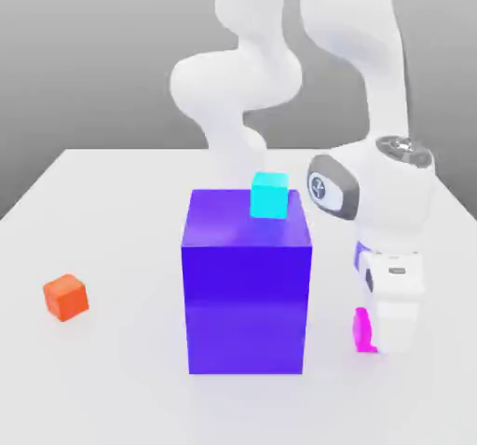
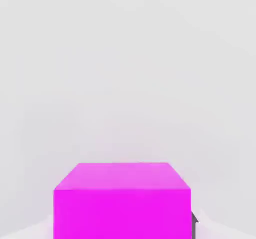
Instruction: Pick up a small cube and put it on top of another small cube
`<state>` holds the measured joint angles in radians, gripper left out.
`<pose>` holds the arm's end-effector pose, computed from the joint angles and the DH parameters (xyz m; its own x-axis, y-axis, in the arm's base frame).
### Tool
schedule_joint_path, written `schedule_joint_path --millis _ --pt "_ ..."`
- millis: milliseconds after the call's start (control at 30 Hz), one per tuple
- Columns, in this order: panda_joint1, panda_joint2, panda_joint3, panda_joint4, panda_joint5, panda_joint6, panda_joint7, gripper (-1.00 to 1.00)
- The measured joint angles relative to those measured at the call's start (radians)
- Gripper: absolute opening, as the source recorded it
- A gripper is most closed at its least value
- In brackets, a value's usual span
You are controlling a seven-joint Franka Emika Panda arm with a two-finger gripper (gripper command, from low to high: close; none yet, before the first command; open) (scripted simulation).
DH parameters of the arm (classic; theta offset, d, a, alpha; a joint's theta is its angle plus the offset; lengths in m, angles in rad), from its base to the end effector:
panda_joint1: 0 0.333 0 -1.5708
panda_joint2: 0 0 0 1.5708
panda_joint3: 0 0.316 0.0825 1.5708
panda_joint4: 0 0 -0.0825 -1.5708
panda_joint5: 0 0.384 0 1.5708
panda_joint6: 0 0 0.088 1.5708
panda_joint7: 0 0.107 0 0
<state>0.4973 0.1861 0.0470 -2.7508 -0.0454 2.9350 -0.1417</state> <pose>0.3282 0.2035 0.1620 0.7454 0.6666 -0.0016 0.6666 -0.7454 0.0003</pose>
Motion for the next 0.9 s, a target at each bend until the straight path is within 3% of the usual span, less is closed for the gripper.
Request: schedule_joint_path --millis 133,800,900 --pt "-0.007 -0.085 0.014 0.02 0.026 -0.105 -0.046 -1.0" --pt "-0.045 0.239 0.09 0.732 -0.039 -0.499 -0.497 -1.0" --pt "-0.036 0.322 0.085 0.785 -0.056 -0.47 -0.521 -1.0"
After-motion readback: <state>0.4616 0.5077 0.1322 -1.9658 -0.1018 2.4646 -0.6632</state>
